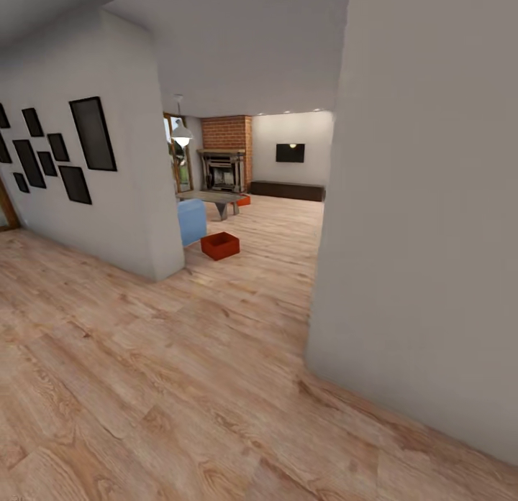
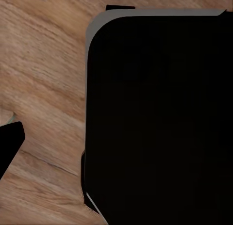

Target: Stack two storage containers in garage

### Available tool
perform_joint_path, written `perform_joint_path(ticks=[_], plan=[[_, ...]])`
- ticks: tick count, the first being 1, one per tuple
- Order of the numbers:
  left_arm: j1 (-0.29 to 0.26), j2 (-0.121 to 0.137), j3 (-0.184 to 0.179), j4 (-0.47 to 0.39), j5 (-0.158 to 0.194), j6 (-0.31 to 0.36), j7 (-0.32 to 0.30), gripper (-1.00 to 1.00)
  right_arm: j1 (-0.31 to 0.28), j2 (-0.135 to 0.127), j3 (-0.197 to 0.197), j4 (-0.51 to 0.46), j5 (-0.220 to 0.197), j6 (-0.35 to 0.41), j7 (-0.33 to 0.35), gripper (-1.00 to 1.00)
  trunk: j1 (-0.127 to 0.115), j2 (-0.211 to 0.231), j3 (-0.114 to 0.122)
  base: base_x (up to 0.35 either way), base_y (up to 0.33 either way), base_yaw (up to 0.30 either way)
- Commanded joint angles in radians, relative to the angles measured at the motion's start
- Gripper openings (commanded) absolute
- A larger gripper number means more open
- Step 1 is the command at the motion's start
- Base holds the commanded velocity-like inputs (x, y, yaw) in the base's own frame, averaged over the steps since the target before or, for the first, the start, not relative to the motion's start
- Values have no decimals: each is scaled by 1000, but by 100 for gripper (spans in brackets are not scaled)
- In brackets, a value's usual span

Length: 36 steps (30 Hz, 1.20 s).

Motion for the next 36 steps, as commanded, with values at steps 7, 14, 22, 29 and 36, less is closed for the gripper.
perform_joint_path(ticks=[7,14,22,29,36], plan=[[0,0,0,0,5,-2,0,100,-1,-1,7,3,-10,-7,6,100,1,0,-1,321,0,270],[0,0,0,0,5,-3,0,100,-1,-1,7,3,-11,-7,6,100,1,0,-1,321,0,270],[0,0,0,0,5,-4,0,100,-1,-1,7,3,-11,-8,5,100,1,0,-1,321,0,270],[0,0,0,0,5,-2,0,100,-1,-1,7,3,-11,-8,6,100,1,0,-1,321,0,270],[0,0,0,0,5,-2,0,100,-1,-1,7,3,-11,-8,7,100,1,0,-1,321,0,193]])
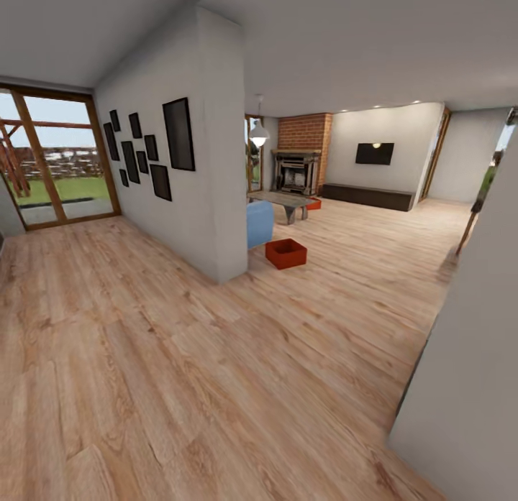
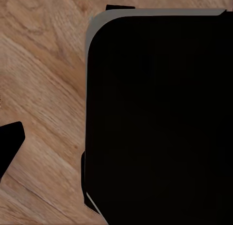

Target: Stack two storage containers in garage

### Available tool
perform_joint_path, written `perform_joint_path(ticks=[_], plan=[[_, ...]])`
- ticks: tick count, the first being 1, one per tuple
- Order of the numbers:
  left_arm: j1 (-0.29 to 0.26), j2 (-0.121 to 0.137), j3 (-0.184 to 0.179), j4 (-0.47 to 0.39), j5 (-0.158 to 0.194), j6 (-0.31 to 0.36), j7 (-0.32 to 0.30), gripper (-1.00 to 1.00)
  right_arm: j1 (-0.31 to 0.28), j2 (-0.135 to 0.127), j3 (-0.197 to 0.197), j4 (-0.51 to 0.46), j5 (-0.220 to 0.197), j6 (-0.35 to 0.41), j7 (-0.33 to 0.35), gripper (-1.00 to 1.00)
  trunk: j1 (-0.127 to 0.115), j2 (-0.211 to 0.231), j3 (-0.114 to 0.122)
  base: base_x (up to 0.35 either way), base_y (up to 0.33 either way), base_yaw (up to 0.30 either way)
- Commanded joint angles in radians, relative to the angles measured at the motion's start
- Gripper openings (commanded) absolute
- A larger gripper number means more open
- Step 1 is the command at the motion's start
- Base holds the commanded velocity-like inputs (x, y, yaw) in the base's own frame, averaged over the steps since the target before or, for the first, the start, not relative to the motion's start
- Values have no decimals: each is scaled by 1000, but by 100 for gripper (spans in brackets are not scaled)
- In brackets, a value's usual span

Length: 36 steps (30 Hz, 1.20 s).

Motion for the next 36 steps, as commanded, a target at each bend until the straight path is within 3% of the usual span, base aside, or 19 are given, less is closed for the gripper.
perform_joint_path(ticks=[1,36], plan=[[0,0,0,0,5,-3,0,100,-1,0,7,3,-10,-6,6,100,1,0,-1,321,0,46],[0,-1,-1,0,5,-3,0,100,-1,0,7,3,-10,-6,6,100,1,0,-1,322,0,3]])
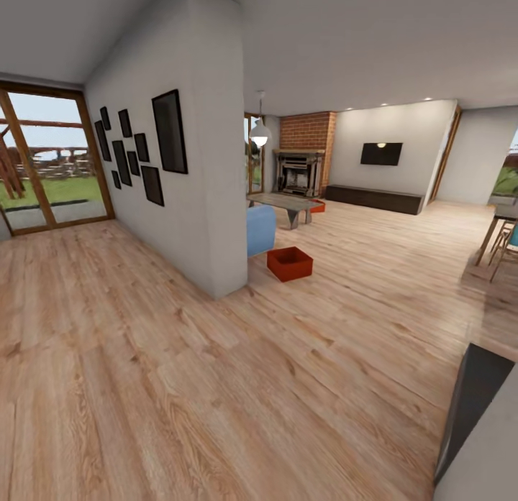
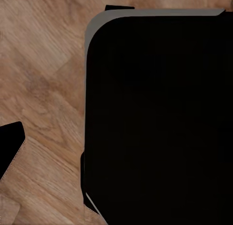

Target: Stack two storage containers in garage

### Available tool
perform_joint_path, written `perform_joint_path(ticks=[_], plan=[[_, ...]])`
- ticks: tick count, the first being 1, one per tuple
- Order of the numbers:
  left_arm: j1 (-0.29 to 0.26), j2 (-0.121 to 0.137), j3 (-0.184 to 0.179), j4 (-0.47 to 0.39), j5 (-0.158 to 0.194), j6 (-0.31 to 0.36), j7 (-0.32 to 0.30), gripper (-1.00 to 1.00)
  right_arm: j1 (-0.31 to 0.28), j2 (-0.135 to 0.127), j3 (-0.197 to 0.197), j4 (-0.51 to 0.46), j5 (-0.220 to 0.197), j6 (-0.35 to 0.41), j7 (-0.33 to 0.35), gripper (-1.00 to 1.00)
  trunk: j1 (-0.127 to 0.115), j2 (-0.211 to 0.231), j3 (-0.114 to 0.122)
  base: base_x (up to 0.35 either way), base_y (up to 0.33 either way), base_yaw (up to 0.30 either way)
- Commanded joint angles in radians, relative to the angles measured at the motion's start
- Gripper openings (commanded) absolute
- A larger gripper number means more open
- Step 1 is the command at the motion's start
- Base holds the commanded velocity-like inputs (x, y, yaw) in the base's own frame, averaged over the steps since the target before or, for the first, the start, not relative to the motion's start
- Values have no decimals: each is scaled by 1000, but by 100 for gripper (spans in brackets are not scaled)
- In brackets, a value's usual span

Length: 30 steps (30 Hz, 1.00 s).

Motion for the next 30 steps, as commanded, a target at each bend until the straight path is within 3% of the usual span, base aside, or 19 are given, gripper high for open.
perform_joint_path(ticks=[1,24,30], plan=[[0,0,1,0,5,-2,0,100,-1,0,7,3,-10,-6,6,100,1,0,-1,322,0,0],[0,0,1,0,5,-3,0,100,-1,-1,7,3,-15,-6,6,100,1,0,-1,322,0,-2],[0,0,0,0,5,-2,0,100,-1,2,7,3,-21,-5,4,100,1,0,-1,322,0,-200]])
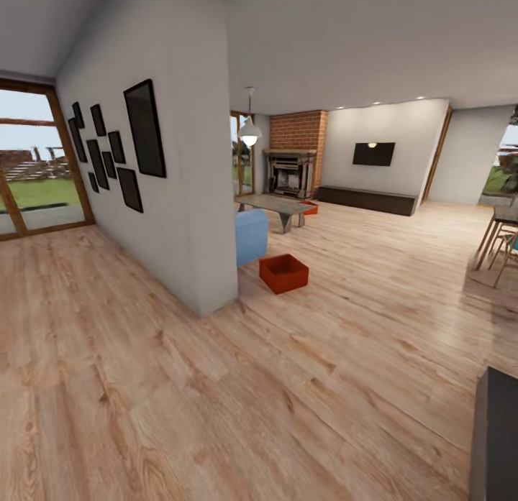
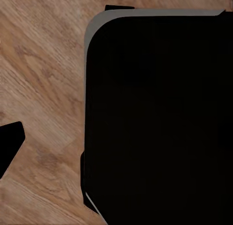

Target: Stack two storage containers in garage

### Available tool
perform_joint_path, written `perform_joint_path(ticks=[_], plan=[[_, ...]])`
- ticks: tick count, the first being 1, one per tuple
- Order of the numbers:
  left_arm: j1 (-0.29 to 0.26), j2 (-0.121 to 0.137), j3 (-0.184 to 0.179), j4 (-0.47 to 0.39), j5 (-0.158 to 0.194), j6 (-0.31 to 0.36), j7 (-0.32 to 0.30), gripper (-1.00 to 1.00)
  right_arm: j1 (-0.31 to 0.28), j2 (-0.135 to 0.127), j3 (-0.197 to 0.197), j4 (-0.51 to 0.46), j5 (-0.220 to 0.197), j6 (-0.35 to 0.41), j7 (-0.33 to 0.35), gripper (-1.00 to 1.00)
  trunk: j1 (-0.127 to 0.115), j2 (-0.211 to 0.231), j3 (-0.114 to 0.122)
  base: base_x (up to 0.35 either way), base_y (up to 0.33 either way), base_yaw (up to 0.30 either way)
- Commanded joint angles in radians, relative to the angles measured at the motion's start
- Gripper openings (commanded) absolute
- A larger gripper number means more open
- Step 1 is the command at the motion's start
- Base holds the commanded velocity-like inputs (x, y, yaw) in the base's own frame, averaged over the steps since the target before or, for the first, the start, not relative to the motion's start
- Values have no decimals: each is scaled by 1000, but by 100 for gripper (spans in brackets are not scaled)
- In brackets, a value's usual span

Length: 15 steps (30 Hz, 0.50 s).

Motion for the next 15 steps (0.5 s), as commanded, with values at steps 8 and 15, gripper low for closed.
perform_joint_path(ticks=[8,15], plan=[[0,0,1,0,5,-2,0,100,-1,0,7,3,-11,-6,5,100,1,0,-1,322,0,-238],[0,1,1,0,5,-3,0,100,-1,-1,7,3,-11,-6,5,100,1,0,-1,322,0,-226]])
